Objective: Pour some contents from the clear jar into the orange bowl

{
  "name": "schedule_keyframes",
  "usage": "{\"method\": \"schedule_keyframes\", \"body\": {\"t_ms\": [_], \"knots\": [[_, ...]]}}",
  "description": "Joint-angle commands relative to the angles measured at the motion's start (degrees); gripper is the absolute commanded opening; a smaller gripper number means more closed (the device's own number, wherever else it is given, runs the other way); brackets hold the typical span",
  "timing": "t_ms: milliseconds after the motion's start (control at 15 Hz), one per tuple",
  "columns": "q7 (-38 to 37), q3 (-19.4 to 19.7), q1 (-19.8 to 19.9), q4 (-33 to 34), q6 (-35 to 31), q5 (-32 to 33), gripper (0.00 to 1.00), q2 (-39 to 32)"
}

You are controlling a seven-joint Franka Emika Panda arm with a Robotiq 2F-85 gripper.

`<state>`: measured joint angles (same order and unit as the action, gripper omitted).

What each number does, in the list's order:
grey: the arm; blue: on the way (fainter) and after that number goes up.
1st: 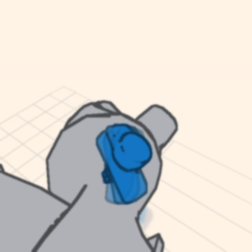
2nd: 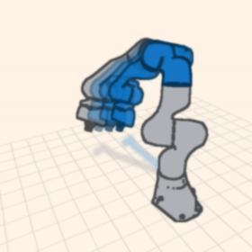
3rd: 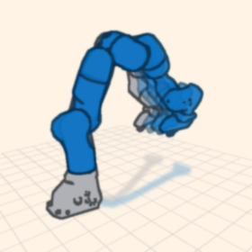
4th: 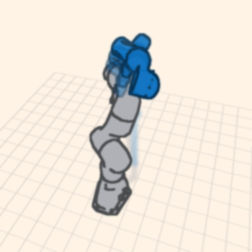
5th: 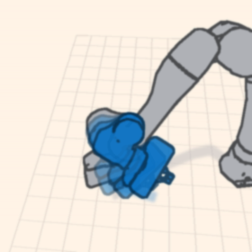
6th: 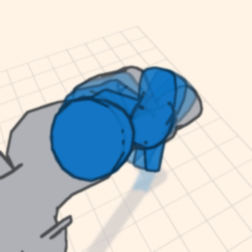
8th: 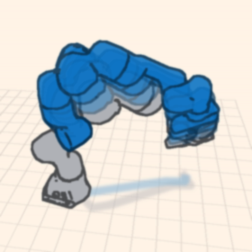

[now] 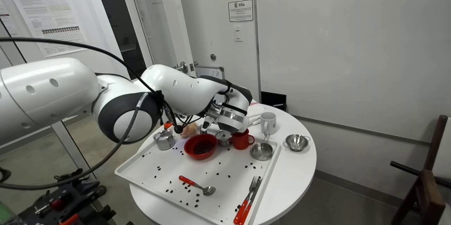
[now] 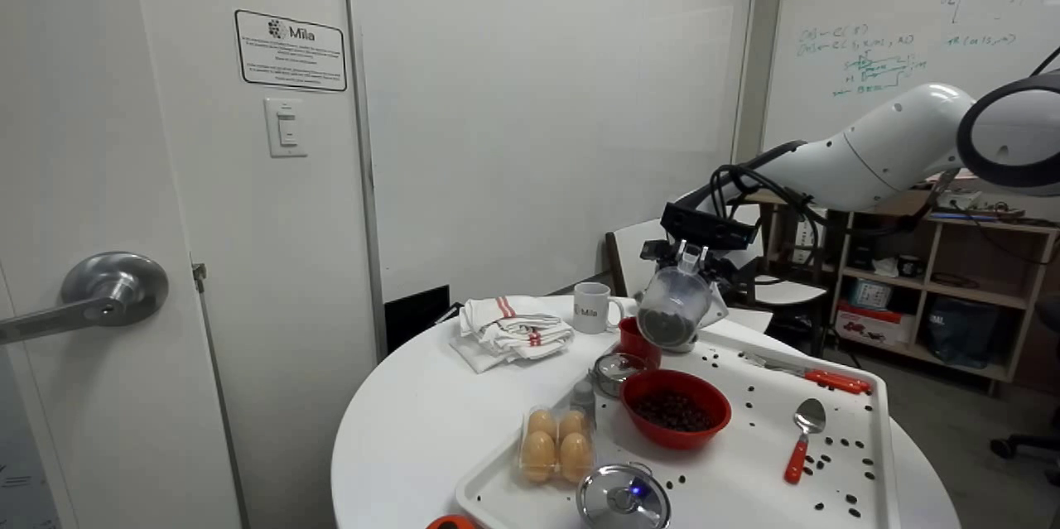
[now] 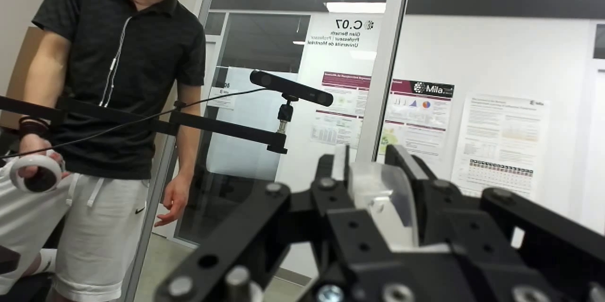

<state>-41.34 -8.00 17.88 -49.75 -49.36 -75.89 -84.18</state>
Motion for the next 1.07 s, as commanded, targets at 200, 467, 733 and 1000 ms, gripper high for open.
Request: {"method": "schedule_keyframes", "body": {"t_ms": [200,467,733,1000], "knots": [[0.54,0.90,-0.27,-0.47,0.83,-1.33,0.09,0.12],[0.44,0.77,-0.31,-1.85,0.89,-2.06,0.08,0.08],[0.68,0.64,-0.19,-2.34,1.33,-2.37,0.08,0.07],[1.78,0.14,0.05,-2.80,2.84,-3.65,0.08,0.08]]}}
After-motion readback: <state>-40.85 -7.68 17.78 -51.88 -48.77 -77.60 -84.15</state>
